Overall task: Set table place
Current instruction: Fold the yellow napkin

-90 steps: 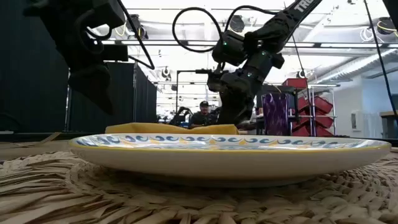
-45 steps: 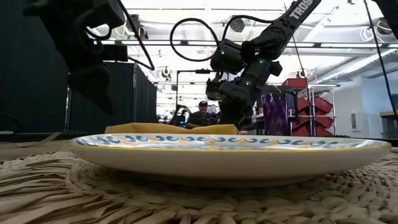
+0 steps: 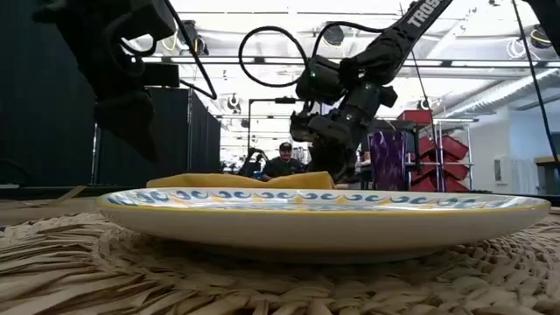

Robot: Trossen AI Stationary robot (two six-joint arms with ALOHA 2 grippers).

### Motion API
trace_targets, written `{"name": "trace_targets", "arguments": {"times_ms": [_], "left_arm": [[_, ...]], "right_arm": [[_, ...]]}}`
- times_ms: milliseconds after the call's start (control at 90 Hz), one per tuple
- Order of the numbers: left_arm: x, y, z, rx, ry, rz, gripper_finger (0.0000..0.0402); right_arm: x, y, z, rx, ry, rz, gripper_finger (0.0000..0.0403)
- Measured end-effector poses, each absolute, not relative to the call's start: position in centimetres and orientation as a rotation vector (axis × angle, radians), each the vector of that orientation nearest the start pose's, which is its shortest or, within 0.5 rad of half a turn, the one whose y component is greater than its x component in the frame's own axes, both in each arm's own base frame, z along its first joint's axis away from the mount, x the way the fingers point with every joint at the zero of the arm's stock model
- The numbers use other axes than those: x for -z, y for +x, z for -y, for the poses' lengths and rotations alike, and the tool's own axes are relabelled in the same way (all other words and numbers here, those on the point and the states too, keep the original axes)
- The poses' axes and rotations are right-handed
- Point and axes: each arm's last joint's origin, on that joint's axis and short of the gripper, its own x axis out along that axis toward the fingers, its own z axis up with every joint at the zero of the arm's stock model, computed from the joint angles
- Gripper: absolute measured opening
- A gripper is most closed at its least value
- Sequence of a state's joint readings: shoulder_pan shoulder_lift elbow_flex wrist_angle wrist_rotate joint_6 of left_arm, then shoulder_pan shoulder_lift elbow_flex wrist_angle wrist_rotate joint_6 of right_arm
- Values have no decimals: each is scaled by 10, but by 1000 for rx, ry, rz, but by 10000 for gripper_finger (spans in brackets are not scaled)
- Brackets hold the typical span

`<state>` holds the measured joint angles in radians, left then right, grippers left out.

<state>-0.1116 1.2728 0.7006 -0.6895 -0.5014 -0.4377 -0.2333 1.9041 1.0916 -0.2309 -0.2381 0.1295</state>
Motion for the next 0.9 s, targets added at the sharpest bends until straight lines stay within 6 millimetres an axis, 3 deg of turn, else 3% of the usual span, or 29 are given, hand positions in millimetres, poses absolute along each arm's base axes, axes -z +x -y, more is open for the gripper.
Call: {"name": "trace_targets", "arguments": {"times_ms": [167,511,900], "left_arm": [[-185,209,9,-586,5,-1101,210],[-185,209,9,-582,12,-1105,210],[-185,209,9,-573,26,-1108,210]], "right_arm": [[-139,360,79,65,367,-984,1],[-187,358,78,65,350,-853,0],[-206,334,68,175,361,-982,0]]}}
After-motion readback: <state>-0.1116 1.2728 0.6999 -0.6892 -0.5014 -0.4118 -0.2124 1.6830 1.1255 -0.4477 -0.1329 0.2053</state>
